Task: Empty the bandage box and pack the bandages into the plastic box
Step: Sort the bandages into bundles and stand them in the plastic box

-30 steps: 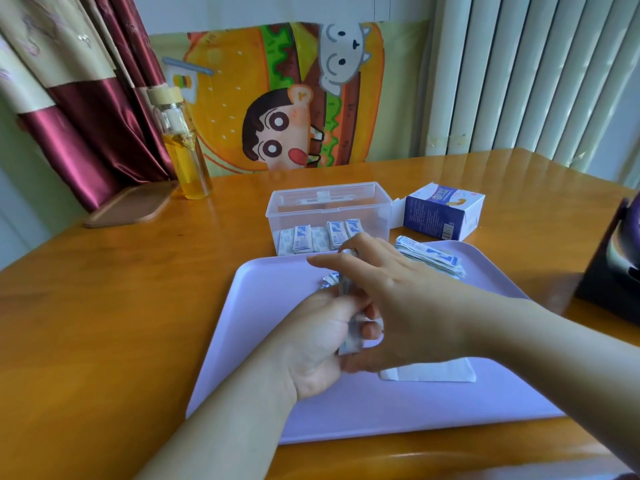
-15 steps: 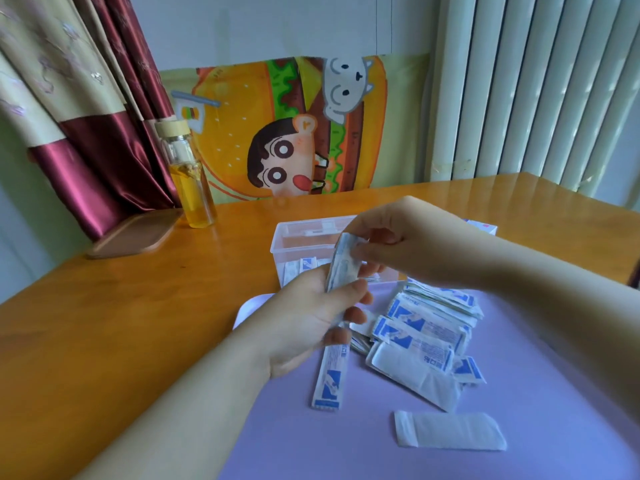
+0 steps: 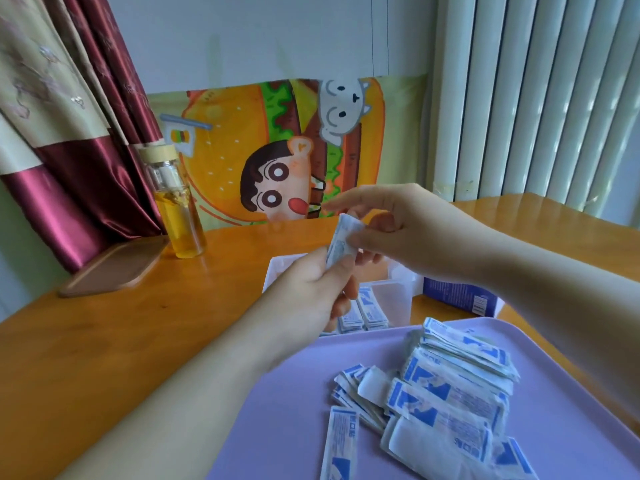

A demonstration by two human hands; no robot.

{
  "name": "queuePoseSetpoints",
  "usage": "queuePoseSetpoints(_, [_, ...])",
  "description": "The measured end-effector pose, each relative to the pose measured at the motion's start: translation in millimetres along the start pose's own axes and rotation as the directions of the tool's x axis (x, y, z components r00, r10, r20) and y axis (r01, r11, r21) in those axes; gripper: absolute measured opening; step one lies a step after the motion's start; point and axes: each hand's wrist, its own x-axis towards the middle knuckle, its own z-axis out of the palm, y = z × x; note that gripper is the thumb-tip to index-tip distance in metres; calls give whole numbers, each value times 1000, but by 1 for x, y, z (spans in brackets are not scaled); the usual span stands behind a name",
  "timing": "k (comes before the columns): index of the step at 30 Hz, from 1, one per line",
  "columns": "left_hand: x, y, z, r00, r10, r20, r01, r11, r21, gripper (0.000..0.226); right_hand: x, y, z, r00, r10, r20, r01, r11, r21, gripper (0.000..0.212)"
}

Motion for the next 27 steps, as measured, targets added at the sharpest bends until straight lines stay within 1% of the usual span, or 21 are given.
queuePoseSetpoints(4, [15, 0, -6, 999, -12, 32, 13, 1000, -14, 28, 12, 11, 0, 999, 8, 33, -6, 999, -38, 28])
queuePoseSetpoints(6, [22, -2, -8, 1000, 2, 18, -3, 1000, 27, 28, 18, 17, 2, 1000, 16, 19, -15, 999, -41, 22])
queuePoseSetpoints(9, [33, -3, -11, 998, 67, 10, -68, 990, 124, 23, 27, 24, 4, 1000, 10, -19, -11, 1000, -21, 21])
queuePoseSetpoints(10, [36, -4, -13, 996, 92, 4, -92, 985, 149, 25, 29, 26, 4, 999, 9, -35, -8, 1000, 20, 21])
queuePoseSetpoints(11, [40, -5, -14, 994, 112, -10, -109, 980, 164, 27, 32, 29, 4, 999, 20, -51, -15, 995, 96, 22])
queuePoseSetpoints(13, [48, -5, -16, 991, 128, -48, -117, 975, 186, 30, 38, 35, 4, 993, 92, -73, -69, 961, 269, 22])
queuePoseSetpoints(14, [52, -5, -15, 990, 127, -59, -113, 974, 196, 30, 41, 38, 3, 988, 132, -77, -101, 943, 317, 20])
queuePoseSetpoints(15, [56, -3, -13, 991, 116, -65, -102, 975, 196, 30, 44, 41, 3, 984, 160, -79, -126, 936, 329, 17])
queuePoseSetpoints(17, [64, 0, -12, 996, 58, -68, -45, 983, 181, 28, 50, 44, 1, 979, 186, -86, -153, 943, 295, 13])
queuePoseSetpoints(18, [68, 2, -13, 998, 26, -59, -13, 980, 200, 28, 54, 46, 1, 977, 194, -92, -165, 952, 257, 12])
queuePoseSetpoints(21, [82, 1, -23, 997, -38, -64, 61, 910, 409, 31, 65, 54, 5, 967, 230, -108, -224, 973, 65, 12])
queuePoseSetpoints(22, [85, 1, -26, 995, -59, -75, 88, 873, 480, 29, 70, 58, 9, 962, 256, -94, -256, 967, 15, 15])
queuePoseSetpoints(24, [91, -3, -30, 992, -94, -85, 126, 803, 582, 23, 78, 65, 18, 945, 327, -32, -327, 945, -13, 23])
queuePoseSetpoints(26, [95, -8, -30, 985, -145, -92, 171, 787, 593, 16, 85, 72, 30, 922, 385, 36, -384, 923, -30, 27])
queuePoseSetpoints(27, [97, -11, -31, 979, -176, -102, 203, 787, 582, 22, 88, 76, 36, 913, 404, 61, -402, 914, -46, 26])
